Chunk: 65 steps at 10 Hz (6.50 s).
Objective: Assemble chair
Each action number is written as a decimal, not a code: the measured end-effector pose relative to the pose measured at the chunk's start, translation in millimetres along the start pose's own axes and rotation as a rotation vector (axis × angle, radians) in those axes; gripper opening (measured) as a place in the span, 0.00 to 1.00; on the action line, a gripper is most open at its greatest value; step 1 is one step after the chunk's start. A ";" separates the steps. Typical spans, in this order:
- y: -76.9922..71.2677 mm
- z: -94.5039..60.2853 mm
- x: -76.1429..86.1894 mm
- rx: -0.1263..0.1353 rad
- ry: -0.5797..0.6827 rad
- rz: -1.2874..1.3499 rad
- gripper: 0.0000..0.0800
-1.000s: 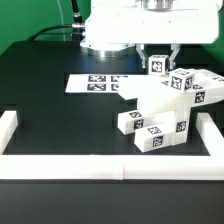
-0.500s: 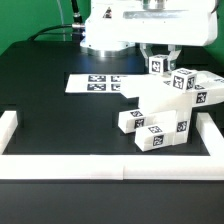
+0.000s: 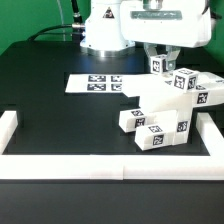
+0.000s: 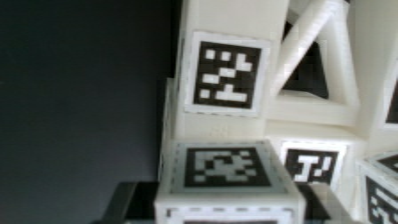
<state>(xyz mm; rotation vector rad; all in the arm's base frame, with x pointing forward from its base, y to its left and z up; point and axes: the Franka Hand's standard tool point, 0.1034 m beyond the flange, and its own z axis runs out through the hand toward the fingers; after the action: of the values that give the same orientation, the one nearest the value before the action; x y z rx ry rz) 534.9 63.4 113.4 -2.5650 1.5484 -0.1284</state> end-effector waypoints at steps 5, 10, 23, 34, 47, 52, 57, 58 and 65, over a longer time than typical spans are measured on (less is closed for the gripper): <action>-0.5 -0.3 0.4 -0.002 0.001 -0.187 0.79; -0.9 -0.4 0.1 -0.008 0.005 -0.548 0.81; -0.1 -1.0 4.4 -0.054 0.018 -1.310 0.49; 0.6 0.5 8.4 -0.026 0.036 -0.922 0.34; -3.5 0.0 0.8 -0.003 -0.001 -0.145 0.66; -6.0 -1.7 2.3 -0.013 -0.003 -0.506 0.81; -10.9 -3.6 -0.4 -0.067 0.024 -0.962 0.81; -11.5 -3.9 -0.2 -0.073 0.025 -1.049 0.81; -9.9 -3.8 2.9 -0.082 0.012 -1.435 0.81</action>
Offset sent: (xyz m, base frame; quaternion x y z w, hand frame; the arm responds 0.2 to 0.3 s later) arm 0.0040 -0.0030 0.0022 -0.0190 -0.0044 -0.0445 0.9988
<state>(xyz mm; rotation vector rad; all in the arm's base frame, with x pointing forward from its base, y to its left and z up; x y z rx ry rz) 544.4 65.2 118.7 -3.1068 -0.5402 -0.2032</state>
